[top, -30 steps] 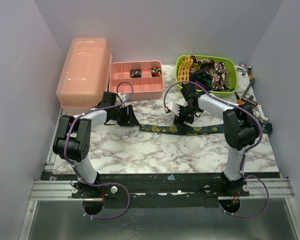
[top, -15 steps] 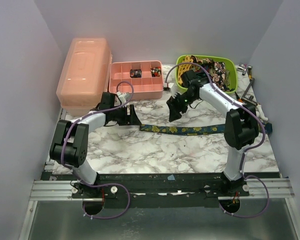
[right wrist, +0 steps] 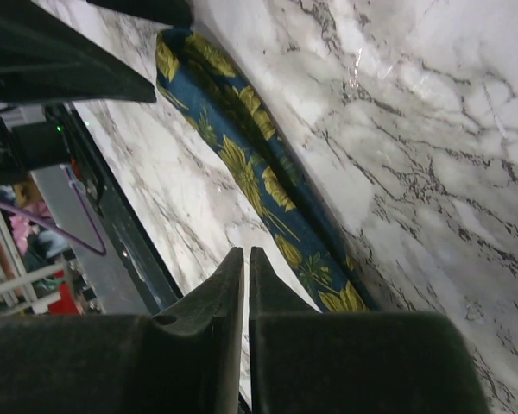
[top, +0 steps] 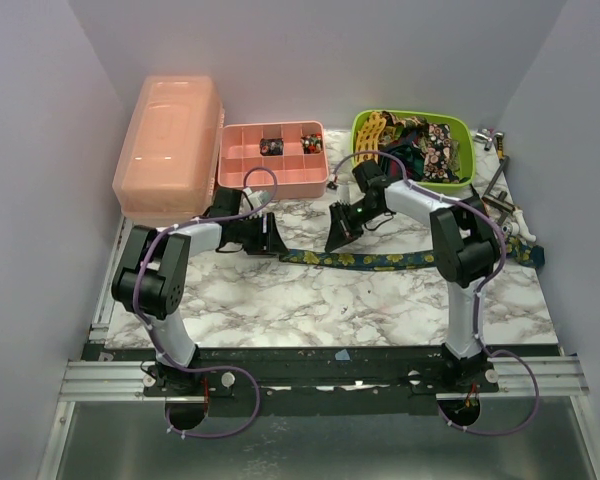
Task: Roll the ties
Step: Flatten out the tie at the center of the board, then roll the tie at the center of the board.
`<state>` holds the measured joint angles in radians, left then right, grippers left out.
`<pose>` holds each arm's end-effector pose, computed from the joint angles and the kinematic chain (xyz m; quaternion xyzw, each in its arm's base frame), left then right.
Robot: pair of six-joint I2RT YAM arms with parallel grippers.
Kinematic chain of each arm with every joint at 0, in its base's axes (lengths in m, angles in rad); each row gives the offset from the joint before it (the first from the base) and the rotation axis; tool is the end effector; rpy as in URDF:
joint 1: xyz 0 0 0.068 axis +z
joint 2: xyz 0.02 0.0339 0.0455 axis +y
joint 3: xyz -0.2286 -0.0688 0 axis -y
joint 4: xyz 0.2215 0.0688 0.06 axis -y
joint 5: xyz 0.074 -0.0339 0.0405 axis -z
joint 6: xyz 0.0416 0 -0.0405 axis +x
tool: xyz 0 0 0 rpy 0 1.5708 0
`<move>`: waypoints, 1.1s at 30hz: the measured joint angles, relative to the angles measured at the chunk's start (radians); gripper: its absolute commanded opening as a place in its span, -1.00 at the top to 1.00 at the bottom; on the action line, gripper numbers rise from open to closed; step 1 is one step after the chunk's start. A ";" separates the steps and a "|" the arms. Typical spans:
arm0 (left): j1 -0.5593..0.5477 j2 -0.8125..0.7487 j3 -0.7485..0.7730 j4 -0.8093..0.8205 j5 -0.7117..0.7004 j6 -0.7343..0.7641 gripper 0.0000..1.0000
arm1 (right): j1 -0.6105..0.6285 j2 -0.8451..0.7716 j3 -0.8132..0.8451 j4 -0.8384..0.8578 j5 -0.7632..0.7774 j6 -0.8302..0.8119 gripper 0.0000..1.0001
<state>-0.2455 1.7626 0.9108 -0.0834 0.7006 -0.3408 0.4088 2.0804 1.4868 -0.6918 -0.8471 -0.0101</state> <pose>0.3014 -0.1032 0.1256 0.0646 0.8963 -0.3969 0.1868 0.3338 0.1786 0.1415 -0.2448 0.8705 0.4244 0.0465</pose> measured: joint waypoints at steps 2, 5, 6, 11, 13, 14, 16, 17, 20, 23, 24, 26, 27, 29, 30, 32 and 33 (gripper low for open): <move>-0.005 0.008 0.007 -0.001 0.000 -0.004 -0.03 | 0.006 0.007 -0.001 0.039 0.000 0.050 0.89; -0.008 0.018 0.013 -0.001 0.000 -0.007 0.04 | 0.029 0.009 -0.001 0.090 0.000 0.107 0.92; -0.009 0.020 0.014 -0.002 0.000 -0.007 0.07 | 0.042 0.010 -0.001 0.104 0.000 0.122 0.95; -0.010 0.022 0.015 -0.008 0.000 -0.007 0.26 | 0.095 0.035 -0.002 0.143 0.034 0.161 0.99; -0.010 0.022 0.015 -0.010 0.001 -0.007 0.38 | 0.104 0.052 -0.005 0.149 0.072 0.166 0.99; -0.010 0.022 0.015 -0.006 0.009 -0.007 0.41 | 0.104 0.063 -0.008 0.151 0.099 0.167 0.99; -0.010 0.015 0.008 0.012 0.027 -0.010 0.62 | 0.100 0.084 -0.011 0.150 0.130 0.171 0.99; -0.010 0.004 -0.002 0.024 0.035 -0.012 0.75 | 0.100 0.087 -0.010 0.150 0.129 0.178 0.99; -0.016 -0.056 -0.036 0.063 0.079 -0.031 1.00 | 0.098 0.090 -0.004 0.150 0.140 0.182 0.99; -0.034 -0.095 -0.038 0.104 0.126 -0.058 1.00 | 0.098 0.095 0.001 0.152 0.139 0.186 0.99; -0.042 -0.101 -0.038 0.117 0.137 -0.071 1.00 | 0.098 0.096 0.001 0.152 0.138 0.187 0.99; -0.069 -0.104 -0.038 0.145 0.157 -0.097 1.00 | 0.098 0.097 0.001 0.153 0.134 0.189 0.99; -0.087 -0.103 -0.035 0.152 0.165 -0.107 1.00 | 0.098 0.097 0.001 0.153 0.131 0.190 0.99; -0.111 -0.097 -0.026 0.162 0.172 -0.123 1.00 | 0.098 0.098 0.001 0.154 0.126 0.190 0.99; -0.124 -0.087 -0.016 0.170 0.174 -0.135 1.00 | 0.098 0.098 0.001 0.154 0.124 0.189 0.99; -0.142 -0.061 0.005 0.188 0.180 -0.158 1.00 | 0.098 0.098 0.001 0.155 0.122 0.188 0.99; -0.151 -0.047 0.014 0.196 0.184 -0.174 1.00 | 0.098 0.098 0.001 0.155 0.121 0.186 0.99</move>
<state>-0.3965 1.7157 0.9249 0.1131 0.8848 -0.5144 0.5068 2.1788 1.4876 -0.5365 -0.7261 0.1761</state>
